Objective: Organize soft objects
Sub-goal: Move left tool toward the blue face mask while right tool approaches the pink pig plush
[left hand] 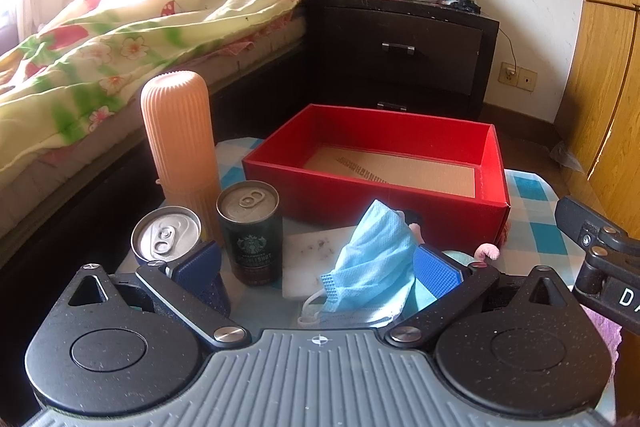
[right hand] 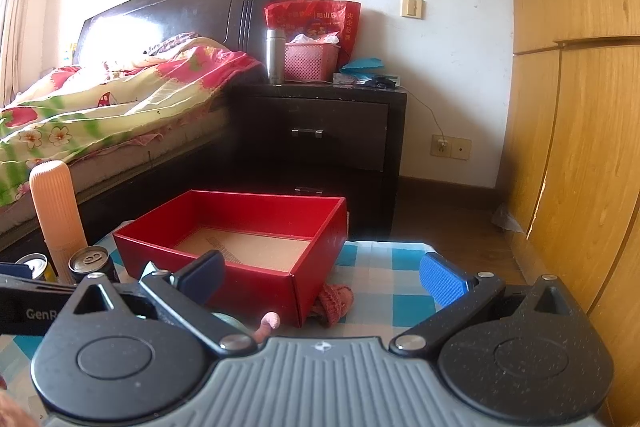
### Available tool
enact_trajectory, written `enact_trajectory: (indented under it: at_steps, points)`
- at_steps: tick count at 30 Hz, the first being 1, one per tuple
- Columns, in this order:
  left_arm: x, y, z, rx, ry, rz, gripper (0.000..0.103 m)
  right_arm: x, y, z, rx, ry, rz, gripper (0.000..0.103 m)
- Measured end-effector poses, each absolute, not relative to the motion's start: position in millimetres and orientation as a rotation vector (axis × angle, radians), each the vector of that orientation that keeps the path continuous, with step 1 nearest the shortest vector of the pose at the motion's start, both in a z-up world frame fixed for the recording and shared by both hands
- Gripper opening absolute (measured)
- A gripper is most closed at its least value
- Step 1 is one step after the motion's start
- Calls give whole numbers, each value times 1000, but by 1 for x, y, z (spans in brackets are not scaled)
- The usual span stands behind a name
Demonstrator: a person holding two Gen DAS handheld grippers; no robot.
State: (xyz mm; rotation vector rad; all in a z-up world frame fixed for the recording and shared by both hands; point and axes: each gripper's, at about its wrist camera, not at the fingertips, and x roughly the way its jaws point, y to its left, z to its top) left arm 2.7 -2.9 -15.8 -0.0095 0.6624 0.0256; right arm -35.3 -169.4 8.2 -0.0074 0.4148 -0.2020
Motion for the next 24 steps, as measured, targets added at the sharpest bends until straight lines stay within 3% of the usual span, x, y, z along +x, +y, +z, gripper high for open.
enact_trajectory:
  at_steps: [24]
  points:
    - [2, -6, -18, 2, 673, 12, 98, -33, -169, 9, -7, 421, -197, 85]
